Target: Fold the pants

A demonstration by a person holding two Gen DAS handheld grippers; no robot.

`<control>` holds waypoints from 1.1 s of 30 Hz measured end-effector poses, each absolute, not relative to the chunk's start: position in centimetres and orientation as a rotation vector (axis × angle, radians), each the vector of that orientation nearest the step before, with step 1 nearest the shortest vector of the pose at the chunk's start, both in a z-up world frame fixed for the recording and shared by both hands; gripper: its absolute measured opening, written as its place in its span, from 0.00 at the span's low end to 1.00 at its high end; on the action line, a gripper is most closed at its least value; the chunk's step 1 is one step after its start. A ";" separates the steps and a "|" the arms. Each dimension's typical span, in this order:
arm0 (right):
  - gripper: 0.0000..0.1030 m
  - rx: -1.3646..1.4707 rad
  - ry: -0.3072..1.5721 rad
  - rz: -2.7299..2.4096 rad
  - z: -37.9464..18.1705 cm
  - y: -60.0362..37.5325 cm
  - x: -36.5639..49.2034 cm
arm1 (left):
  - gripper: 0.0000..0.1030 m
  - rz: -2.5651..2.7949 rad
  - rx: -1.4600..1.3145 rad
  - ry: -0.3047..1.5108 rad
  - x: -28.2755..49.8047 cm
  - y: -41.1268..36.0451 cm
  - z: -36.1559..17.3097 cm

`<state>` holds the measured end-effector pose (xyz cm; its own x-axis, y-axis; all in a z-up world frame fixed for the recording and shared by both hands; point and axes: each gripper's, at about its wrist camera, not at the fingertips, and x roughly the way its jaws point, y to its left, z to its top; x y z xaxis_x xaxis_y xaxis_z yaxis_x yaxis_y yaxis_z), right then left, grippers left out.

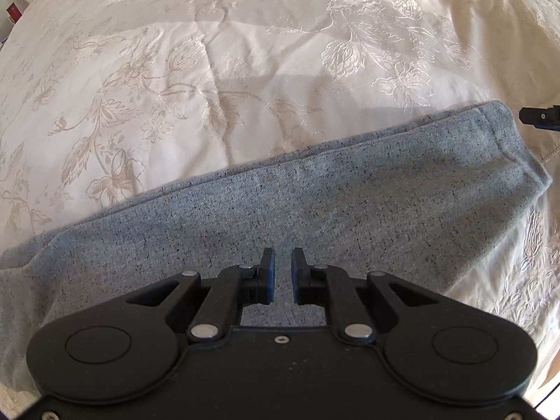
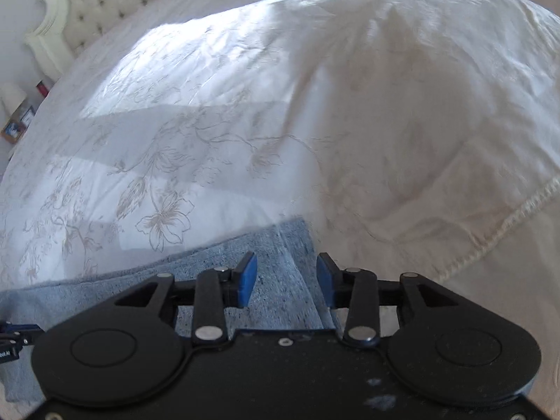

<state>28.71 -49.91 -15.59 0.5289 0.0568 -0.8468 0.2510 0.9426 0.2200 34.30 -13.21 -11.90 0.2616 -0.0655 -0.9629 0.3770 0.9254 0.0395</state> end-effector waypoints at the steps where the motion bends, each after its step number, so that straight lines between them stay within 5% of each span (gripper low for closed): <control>1: 0.40 0.319 1.021 -0.095 -16.1 -49.7 29.4 | 0.17 -0.297 0.284 1.280 34.2 -13.0 -12.0; 18: 0.40 0.382 1.075 -0.077 -19.2 -49.4 33.4 | 0.17 -0.200 0.262 1.260 32.4 -9.3 -10.0; 20: 0.26 0.358 1.087 -0.062 -19.5 -49.0 33.6 | 0.17 -0.186 0.258 1.258 32.3 -9.1 -9.9; 21: 0.07 0.351 1.078 -0.071 -19.3 -48.9 33.4 | 0.17 -0.178 0.253 1.253 32.3 -8.9 -9.8; 33: 0.01 0.218 1.053 -0.275 -19.7 -49.7 34.8 | 0.18 -0.098 0.214 1.233 31.0 -6.2 -9.3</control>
